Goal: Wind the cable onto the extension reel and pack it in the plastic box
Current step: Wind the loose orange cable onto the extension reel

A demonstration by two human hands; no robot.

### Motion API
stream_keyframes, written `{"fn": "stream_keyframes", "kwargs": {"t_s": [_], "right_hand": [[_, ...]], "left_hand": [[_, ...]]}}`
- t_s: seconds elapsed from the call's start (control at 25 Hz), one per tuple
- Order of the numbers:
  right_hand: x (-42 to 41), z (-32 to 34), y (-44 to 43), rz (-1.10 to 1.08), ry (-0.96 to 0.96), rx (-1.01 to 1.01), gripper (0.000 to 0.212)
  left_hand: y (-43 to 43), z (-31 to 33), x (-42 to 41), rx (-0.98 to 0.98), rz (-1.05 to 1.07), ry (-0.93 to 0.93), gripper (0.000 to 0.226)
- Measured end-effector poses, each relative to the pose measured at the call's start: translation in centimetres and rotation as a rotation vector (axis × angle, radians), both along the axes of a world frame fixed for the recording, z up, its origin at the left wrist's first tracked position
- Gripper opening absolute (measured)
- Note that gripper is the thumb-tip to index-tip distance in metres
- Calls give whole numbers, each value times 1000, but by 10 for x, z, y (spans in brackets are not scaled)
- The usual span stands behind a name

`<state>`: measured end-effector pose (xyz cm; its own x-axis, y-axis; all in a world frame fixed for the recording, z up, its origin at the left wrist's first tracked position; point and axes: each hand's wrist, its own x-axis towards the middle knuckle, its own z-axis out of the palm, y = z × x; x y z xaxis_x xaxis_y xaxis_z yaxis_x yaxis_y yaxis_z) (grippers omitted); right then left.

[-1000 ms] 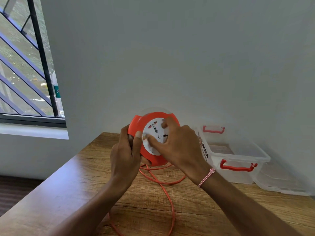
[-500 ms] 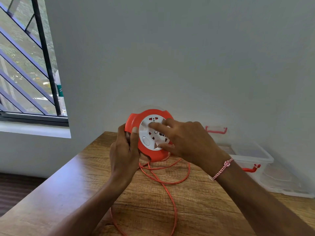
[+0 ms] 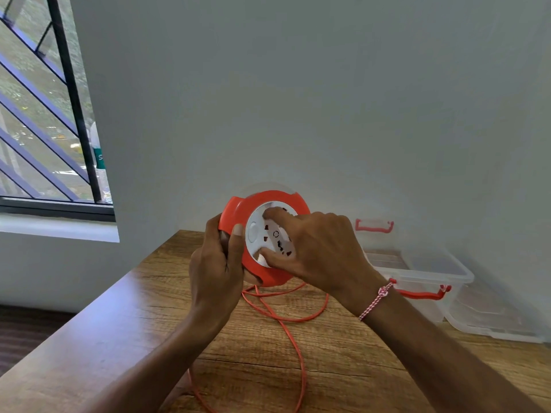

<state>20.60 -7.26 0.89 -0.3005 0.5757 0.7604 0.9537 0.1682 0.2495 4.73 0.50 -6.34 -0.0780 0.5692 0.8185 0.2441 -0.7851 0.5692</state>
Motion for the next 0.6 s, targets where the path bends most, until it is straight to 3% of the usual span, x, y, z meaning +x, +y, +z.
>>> {"fn": "stream_keyframes", "kwargs": {"t_s": [0.08, 0.2, 0.24, 0.28, 0.32, 0.44, 0.6], "right_hand": [[-14, -4, -2, -1, 318, -9, 62], [-26, -4, 0, 193, 1193, -342, 53], [-26, -1, -1, 240, 1298, -417, 49], [-24, 3, -3, 226, 1231, -417, 47], [-20, 6, -4, 138, 1017, -357, 49], [-2, 13, -5, -102, 228, -28, 57], [6, 19, -6, -8, -191, -171, 61]], "left_hand": [[-2, -1, 1, 27, 17, 15, 41], [-1, -2, -1, 41, 47, 25, 47], [0, -1, -2, 37, 47, 18, 46], [1, -1, -2, 28, 39, 6, 43], [1, 0, -3, 15, 28, -6, 39], [2, 2, -4, -18, 19, -31, 26], [2, 4, -6, -47, 0, -47, 24]]}}
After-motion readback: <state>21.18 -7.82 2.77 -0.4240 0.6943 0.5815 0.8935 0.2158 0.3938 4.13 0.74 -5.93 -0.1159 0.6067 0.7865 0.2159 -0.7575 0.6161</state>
